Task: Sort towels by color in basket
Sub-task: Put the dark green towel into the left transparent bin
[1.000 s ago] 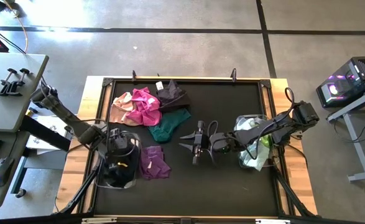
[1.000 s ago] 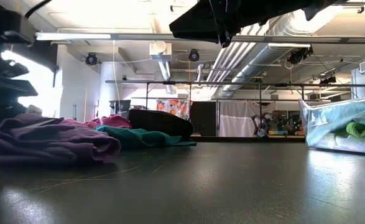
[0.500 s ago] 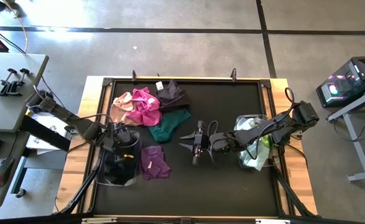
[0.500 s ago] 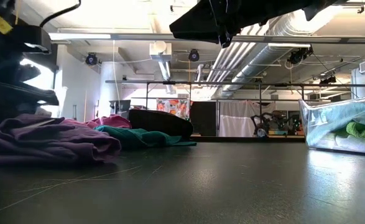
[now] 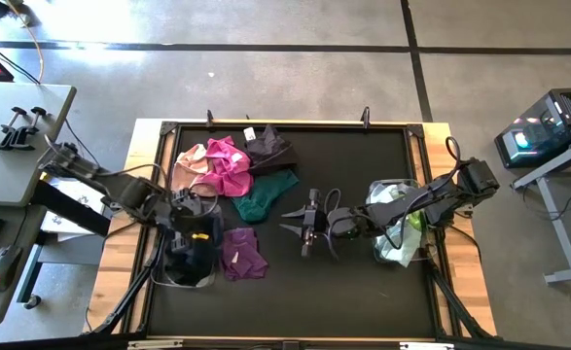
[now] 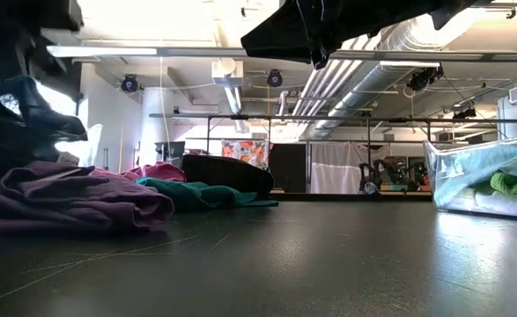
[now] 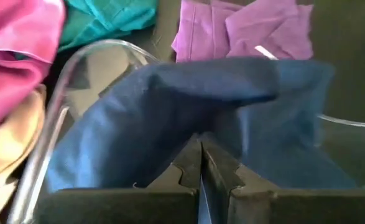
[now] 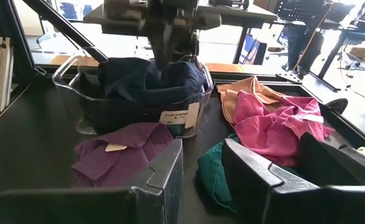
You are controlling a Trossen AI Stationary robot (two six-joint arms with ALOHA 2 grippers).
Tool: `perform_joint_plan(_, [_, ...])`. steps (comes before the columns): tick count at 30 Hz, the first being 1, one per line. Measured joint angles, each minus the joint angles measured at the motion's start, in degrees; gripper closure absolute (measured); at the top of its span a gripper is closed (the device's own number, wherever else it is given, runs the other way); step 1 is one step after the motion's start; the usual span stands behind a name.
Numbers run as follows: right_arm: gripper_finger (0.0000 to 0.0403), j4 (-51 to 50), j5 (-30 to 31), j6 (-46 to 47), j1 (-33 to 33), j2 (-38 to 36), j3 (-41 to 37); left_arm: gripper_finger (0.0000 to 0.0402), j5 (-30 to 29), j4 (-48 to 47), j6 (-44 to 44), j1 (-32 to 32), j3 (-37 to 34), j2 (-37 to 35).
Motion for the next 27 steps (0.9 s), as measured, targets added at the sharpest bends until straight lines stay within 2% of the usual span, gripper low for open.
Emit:
perform_joint_plan(3, [0.0293,0.0,0.0,0.0,0.0,0.0,0.0,0.0401,-0.8,-4.1,0.0,0.0,5.2,0.0])
perform_joint_plan(5, [0.0293,0.0,0.0,0.0,0.0,0.0,0.0,0.0402,-3.3,-4.2,0.4,0.0,8.1,0.0])
perform_joint_plan(8, [0.0293,0.0,0.0,0.0,0.0,0.0,0.0,0.0402,-11.9,-1.6,2.8,0.0,10.7,-0.1])
perform_joint_plan(12, [0.0293,0.1,-0.1,0.2,-0.8,0.1,0.0,0.0402,-25.6,7.3,7.6,0.0,9.5,0.0])
perform_joint_plan(16, [0.0293,1.1,0.0,-0.2,-2.4,2.5,0.0,0.0401,-33.2,17.8,12.5,0.0,5.3,0.4])
perform_joint_plan(20, [0.029,3.8,-1.5,-1.5,-5.9,6.7,0.0,0.0401,-35.5,30.2,17.1,0.1,-1.5,0.9])
perform_joint_plan(23, [0.0274,7.8,-6.7,-1.4,-9.0,10.7,0.0,0.0402,-36.3,37.8,22.2,0.9,-6.1,1.3])
perform_joint_plan(27, [0.0231,9.7,-10.3,-1.1,-12.3,17.3,3.3,0.0401,-36.6,39.7,25.8,2.6,-8.0,1.2])
